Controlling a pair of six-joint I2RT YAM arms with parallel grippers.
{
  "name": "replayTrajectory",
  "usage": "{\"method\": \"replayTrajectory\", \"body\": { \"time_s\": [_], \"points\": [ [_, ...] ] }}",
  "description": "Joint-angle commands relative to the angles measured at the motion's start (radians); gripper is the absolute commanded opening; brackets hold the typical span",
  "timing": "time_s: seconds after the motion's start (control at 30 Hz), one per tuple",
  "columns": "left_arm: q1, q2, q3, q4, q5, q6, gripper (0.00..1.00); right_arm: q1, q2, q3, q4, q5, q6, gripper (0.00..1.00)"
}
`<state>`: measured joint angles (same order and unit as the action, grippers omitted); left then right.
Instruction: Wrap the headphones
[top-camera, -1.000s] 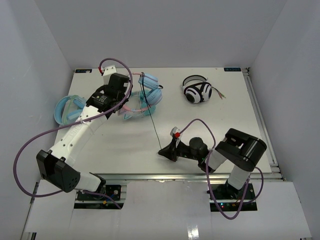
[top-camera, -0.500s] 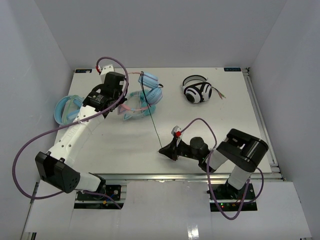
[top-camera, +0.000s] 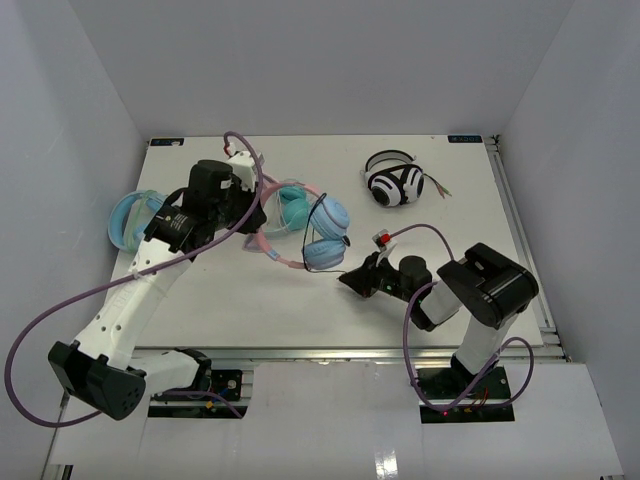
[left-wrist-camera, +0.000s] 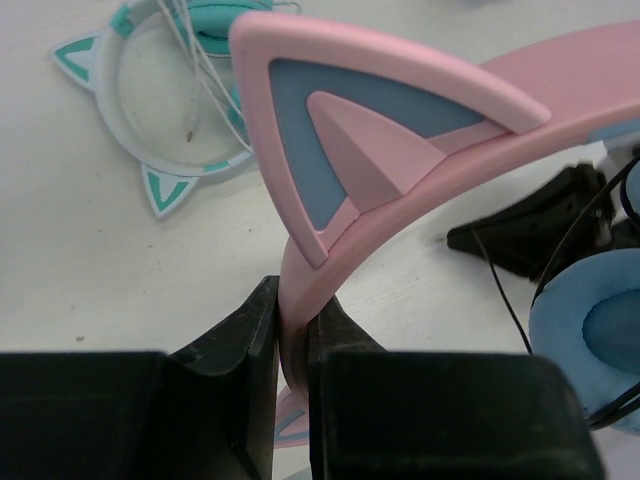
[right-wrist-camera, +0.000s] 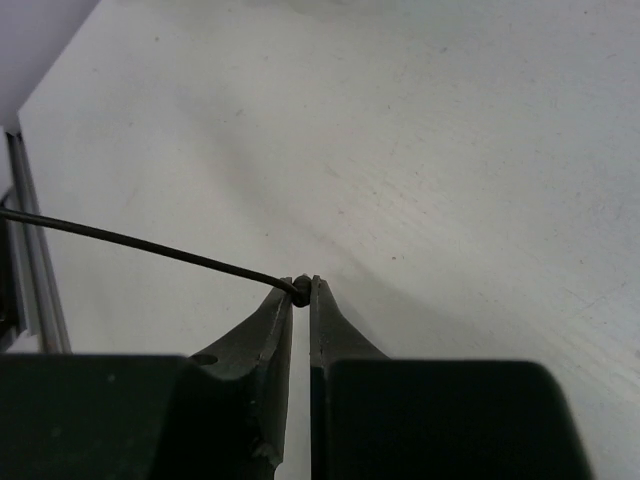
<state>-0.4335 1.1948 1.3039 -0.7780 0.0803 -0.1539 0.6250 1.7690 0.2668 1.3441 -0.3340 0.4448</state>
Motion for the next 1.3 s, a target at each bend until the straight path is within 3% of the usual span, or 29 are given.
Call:
{"method": "replayTrajectory", "body": {
  "time_s": [0.0,0.07,0.23,0.57,0.7,1.0,1.27],
  "points": [
    [0.007,-0.063,-0.008,0.066,0.29,0.192,0.0,-0.089,-0.047,0.017,0.519,-0.098,0.094,0.08],
    [0.006,-0.065,-0.02,0.07,0.347,0.248,0.0,-0.12,-0.066,0.029,0.48,-0.148,0.125,0.08],
    [-0.022,-0.041,-0.07,0.076,0.303,0.398,0.0,-0.162,-0.152,0.115,0.256,-0.28,0.168,0.08],
    [-0.044,0.089,-0.103,0.123,0.153,0.518,0.0,-0.166,-0.384,0.383,-0.732,-0.269,-0.054,0.08],
    [-0.053,0.132,-0.115,0.134,0.026,0.53,0.0,-0.166,-0.427,0.471,-0.972,-0.257,-0.106,0.08],
    [-0.12,0.226,-0.126,0.206,-0.223,0.591,0.0,-0.166,-0.481,0.606,-1.256,-0.21,-0.182,0.08],
    [-0.139,0.238,-0.183,0.313,-0.327,0.613,0.0,-0.166,-0.47,0.639,-1.267,-0.288,-0.173,0.08]
  ]
}}
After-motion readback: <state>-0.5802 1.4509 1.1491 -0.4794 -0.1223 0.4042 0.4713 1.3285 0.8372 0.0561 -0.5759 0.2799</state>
